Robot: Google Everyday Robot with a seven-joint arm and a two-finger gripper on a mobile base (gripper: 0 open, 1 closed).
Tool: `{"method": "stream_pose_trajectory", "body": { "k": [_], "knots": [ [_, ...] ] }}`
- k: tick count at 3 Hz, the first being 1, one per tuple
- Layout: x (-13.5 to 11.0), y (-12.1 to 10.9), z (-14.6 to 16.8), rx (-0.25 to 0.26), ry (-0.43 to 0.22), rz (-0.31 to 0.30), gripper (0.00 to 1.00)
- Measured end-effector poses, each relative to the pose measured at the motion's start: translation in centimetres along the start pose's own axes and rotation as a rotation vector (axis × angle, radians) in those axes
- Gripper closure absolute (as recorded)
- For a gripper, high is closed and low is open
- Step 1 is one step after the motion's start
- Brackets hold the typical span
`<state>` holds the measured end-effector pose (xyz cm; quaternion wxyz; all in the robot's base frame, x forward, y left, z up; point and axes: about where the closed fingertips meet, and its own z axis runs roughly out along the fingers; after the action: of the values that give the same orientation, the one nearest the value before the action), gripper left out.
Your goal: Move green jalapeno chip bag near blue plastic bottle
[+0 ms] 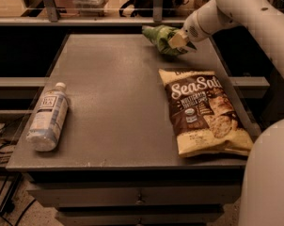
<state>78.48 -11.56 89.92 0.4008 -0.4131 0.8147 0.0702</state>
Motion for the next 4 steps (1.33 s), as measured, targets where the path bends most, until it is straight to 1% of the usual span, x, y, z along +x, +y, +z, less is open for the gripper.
{"method": "stream_pose_trajectory", "body": {
  "k": [1,2,3,4],
  "knots": [
    [-4.7,2.7,-2.7,-0.052,-0.064,-0.144,1.0],
    [-8.3,5.4,-6.2,-0.109,-0.129,-0.245,1.0],
    [-8.3,5.6,-6.2,-0.116,-0.127,-0.254,1.0],
    [-9.0,7.2,-5.6,-0.157,-0.129,-0.309,1.0]
  ]
}}
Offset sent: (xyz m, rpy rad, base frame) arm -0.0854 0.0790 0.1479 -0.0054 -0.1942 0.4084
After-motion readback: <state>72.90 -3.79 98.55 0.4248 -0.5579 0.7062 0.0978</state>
